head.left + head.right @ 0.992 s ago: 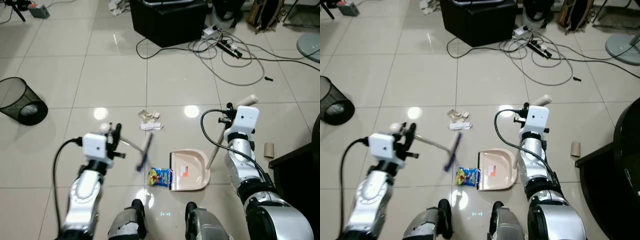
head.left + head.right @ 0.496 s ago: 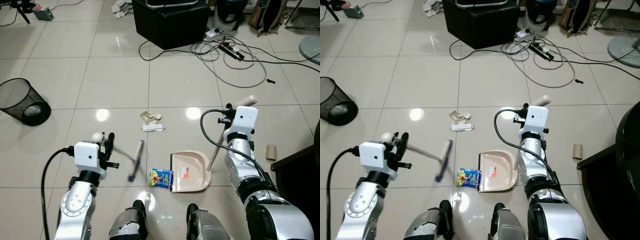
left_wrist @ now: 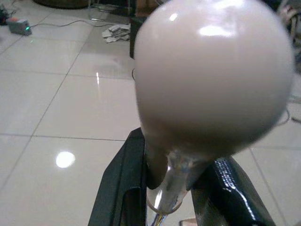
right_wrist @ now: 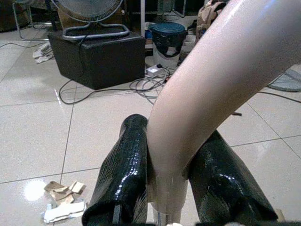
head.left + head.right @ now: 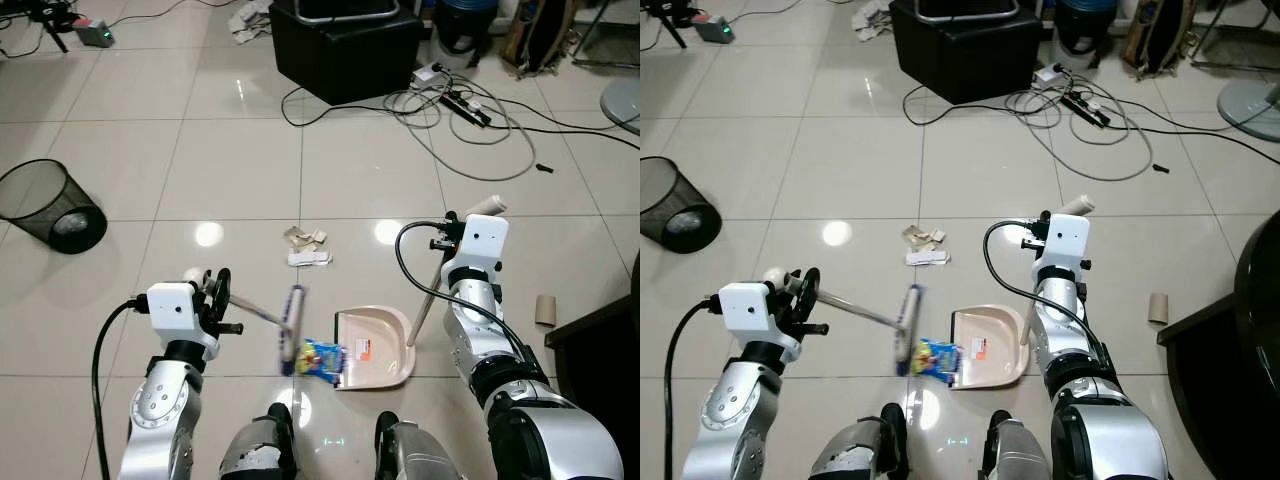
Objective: Sweep floor
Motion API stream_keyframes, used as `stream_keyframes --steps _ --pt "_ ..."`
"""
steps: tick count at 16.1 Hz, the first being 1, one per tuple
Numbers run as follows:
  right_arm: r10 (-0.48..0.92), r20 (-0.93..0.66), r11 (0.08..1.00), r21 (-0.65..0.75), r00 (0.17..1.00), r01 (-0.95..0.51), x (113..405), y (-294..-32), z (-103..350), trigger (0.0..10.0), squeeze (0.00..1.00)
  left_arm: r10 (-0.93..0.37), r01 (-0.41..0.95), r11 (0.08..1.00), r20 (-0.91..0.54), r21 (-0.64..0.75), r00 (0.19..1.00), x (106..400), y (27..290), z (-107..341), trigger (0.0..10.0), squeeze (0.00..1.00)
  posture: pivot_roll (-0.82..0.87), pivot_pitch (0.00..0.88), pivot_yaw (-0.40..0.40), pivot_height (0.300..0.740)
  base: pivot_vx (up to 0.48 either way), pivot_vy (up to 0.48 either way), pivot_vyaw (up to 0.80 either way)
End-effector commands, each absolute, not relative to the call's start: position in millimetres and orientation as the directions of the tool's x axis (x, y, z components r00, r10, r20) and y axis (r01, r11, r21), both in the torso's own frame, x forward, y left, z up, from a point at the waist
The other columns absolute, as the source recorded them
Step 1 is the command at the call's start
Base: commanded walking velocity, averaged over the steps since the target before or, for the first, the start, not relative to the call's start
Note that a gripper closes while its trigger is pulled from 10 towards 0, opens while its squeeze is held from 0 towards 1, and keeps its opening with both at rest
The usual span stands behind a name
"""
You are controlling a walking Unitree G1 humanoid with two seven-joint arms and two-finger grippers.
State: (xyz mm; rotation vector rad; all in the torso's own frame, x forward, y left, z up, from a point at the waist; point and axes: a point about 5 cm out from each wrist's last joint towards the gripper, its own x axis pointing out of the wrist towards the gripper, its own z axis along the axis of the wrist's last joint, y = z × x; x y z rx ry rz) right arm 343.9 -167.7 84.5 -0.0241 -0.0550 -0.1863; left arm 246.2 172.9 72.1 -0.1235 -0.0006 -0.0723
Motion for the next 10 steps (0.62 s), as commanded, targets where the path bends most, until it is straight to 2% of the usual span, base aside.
stream_keyframes --steps 1,5,10 --pt "-0.152 -0.025 0.987 -0.044 0.988 0.151 337 -162 68 10.0 0.00 -0.068 0.058 0.980 -0.048 -0.192 0.996 246 166 61 10.0 0.00 0.04 0.203 0.040 0.740 0.000 0.000 0.00" --pt "-0.153 -0.025 0.987 -0.046 0.988 0.152 337 -163 68 10.0 0.00 -0.034 0.030 0.973 -0.013 -0.231 0.999 256 164 69 10.0 0.00 0.03 0.199 0.037 0.740 0.000 0.000 0.00" --pt "-0.159 -0.030 0.986 -0.047 0.987 0.157 337 -165 68 10.0 0.00 -0.050 0.045 0.960 -0.012 -0.278 0.999 259 162 72 10.0 0.00 0.04 0.191 0.041 0.740 0.000 0.000 0.00"
